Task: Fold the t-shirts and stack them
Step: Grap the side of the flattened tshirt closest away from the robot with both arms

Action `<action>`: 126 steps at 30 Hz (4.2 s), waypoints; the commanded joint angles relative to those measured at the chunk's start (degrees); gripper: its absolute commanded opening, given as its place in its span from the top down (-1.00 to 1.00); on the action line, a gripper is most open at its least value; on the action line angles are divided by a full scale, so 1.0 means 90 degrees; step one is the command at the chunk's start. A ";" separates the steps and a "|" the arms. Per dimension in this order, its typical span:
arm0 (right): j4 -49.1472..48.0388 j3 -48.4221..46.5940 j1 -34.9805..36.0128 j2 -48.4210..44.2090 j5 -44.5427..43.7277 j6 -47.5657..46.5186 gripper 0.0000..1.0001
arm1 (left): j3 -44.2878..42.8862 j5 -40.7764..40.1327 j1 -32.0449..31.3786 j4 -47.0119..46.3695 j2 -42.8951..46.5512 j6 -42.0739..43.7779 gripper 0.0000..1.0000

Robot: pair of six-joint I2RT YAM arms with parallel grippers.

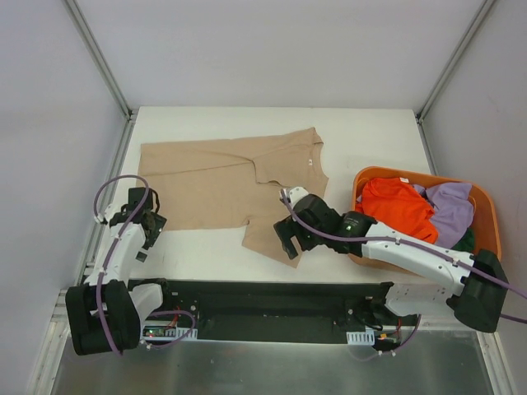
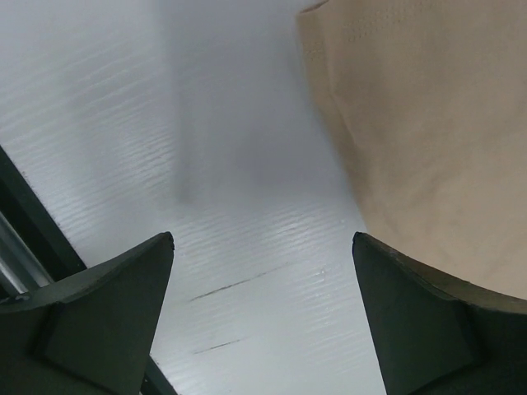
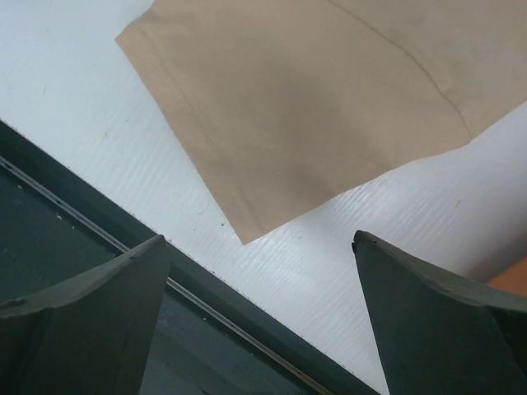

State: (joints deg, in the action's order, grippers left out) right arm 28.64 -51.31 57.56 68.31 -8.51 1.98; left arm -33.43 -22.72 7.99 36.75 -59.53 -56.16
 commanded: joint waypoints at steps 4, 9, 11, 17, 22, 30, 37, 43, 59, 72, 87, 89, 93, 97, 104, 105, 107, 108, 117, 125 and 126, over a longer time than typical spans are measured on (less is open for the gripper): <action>-0.0184 0.0085 0.0713 0.0309 -0.0382 -0.0327 -0.92 | 0.0033 0.0074 0.0148 -0.0948 -0.0641 0.0185 -0.77; -0.0370 0.0232 0.0821 0.0525 -0.0314 -0.0308 -0.92 | -0.0074 -0.0044 0.0206 -0.1144 -0.0973 0.0234 -0.72; -0.0399 0.0281 0.0841 0.0564 -0.0343 -0.0327 -0.92 | -0.0075 -0.0054 0.0226 -0.1144 -0.0945 0.0205 -0.69; -0.0506 0.0320 0.0841 0.0535 -0.0343 -0.0473 -0.92 | -0.0026 0.0074 0.0245 -0.1125 -0.0194 0.0293 -0.68; -0.0761 0.0359 0.0841 0.0466 -0.0148 -0.0649 -0.92 | -0.0065 -0.0337 0.0294 -0.1134 -0.0250 0.0274 -0.70; -0.0848 0.0506 0.0831 0.0544 -0.0167 -0.0786 -0.92 | -0.1011 -0.0366 0.0294 -0.1222 -0.2046 0.0449 -0.52; -0.0849 0.0584 0.0841 0.0671 -0.0158 -0.0718 -0.92 | -0.1100 -0.0171 0.0304 -0.1252 -0.2361 0.0449 -0.26; -0.0693 0.0477 0.0841 0.0856 0.0047 -0.0854 -0.92 | -0.1080 0.0073 0.0333 -0.1281 -0.2487 0.0673 0.14; -0.0487 0.0340 0.1065 0.1452 0.0223 -0.0776 -0.98 | -0.1481 0.0873 0.0587 -0.1300 -0.3288 0.1357 1.00; -0.0419 -0.0168 0.1183 0.2448 0.0233 -0.1489 -0.55 | -0.1120 0.0854 0.0597 -0.1623 -0.2829 0.1318 1.00; -0.0507 0.0213 0.0714 0.2692 0.0331 -0.1275 0.29 | -0.1061 0.0708 0.0597 -0.1691 -0.2605 0.1386 1.00; -0.0565 0.0261 0.0724 0.2761 0.0282 -0.1245 0.38 | -0.1061 0.0660 0.0597 -0.1691 -0.2585 0.1435 1.00; -0.0702 0.0437 0.0762 0.2635 0.0282 -0.1050 0.64 | -0.1061 0.0708 0.0597 -0.1701 -0.2517 0.1484 1.00; -0.0722 0.0642 0.1084 0.2099 0.0407 -0.1078 0.82 | -0.0964 0.0708 0.0587 -0.1701 -0.2313 0.1523 1.00; -0.0917 0.0955 0.1758 0.0790 0.1560 -0.1021 0.99 | -0.0320 -0.0062 0.0597 -0.1506 -0.0888 0.1046 1.00; -0.0946 0.0974 0.1865 0.0595 0.1522 -0.0992 0.99 | -0.0232 -0.0131 0.0597 -0.1496 -0.0586 0.1006 1.00; -0.0946 0.1004 0.1973 0.0175 0.1522 -0.1040 0.99 | -0.0124 -0.0200 0.0597 -0.1457 -0.0233 0.0976 1.00; -0.0927 0.1013 0.1983 -0.0010 0.1445 -0.1050 0.99 | -0.0104 -0.0219 0.0597 -0.1437 -0.0096 0.0967 1.00; -0.0127 0.0029 0.1233 -0.0501 0.0029 -0.1031 0.99 | -0.0669 0.0229 0.0597 -0.1418 -0.0504 0.0889 1.00; 0.0216 -0.1095 -0.0105 0.0250 -0.0197 -0.1215 0.99 | -0.1763 0.0795 0.0597 -0.1418 -0.1783 0.0733 1.00; 0.0216 -0.1202 -0.0252 0.0396 -0.0187 -0.1255 0.99 | -0.1851 0.0873 0.0577 -0.1418 -0.1997 0.0742 1.00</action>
State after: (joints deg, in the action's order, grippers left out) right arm 28.25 -57.71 59.83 68.53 -8.51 -8.16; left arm -45.34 -17.52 12.84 23.38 -73.10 -48.01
